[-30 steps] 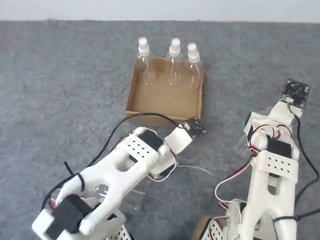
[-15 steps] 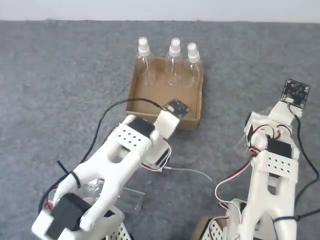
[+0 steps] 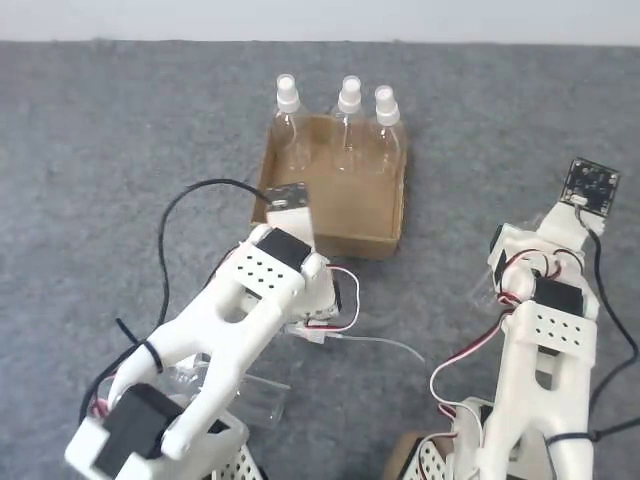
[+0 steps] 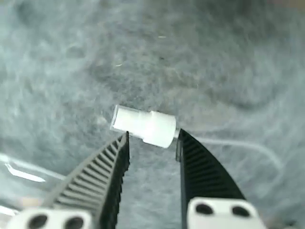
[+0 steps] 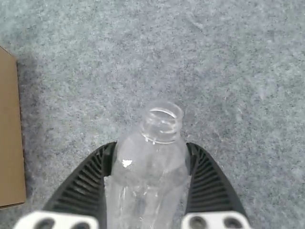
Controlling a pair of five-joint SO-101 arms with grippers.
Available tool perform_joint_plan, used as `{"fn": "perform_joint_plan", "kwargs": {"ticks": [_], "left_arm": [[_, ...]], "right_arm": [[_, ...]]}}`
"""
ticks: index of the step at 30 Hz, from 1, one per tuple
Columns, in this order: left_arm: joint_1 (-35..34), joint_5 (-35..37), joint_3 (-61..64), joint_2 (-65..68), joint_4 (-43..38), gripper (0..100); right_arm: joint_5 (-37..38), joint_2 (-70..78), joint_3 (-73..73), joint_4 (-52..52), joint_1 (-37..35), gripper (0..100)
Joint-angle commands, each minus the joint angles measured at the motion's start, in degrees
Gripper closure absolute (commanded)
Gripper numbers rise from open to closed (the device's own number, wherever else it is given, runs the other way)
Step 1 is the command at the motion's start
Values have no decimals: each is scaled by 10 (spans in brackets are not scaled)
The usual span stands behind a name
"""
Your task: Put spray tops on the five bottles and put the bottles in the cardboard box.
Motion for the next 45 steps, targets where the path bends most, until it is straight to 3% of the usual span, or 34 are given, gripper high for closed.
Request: {"fn": "perform_joint_plan", "kwargs": {"ticks": [1, 8, 11, 20, 29, 37, 40, 45], "left_arm": [[4, 76, 0, -5, -14, 844], [4, 79, 114, -5, -177, 844], [4, 77, 131, -5, -193, 844], [4, 78, 116, -19, -182, 844], [4, 76, 28, -85, -35, 844], [102, 69, 64, -89, -25, 844], [129, -1, 81, -89, -47, 844], [128, -190, 97, -89, -54, 844]], "right_arm": [[-2, -20, -7, -14, -5, 964], [-2, -20, -7, -14, -5, 964], [-2, -20, -7, -14, -5, 964], [-1, -20, -7, -14, -5, 964], [-1, -20, -7, -14, -5, 964], [-1, -20, -7, -14, -5, 964], [-1, -20, -7, -14, -3, 964], [-1, -20, -7, -14, -2, 964]]}}
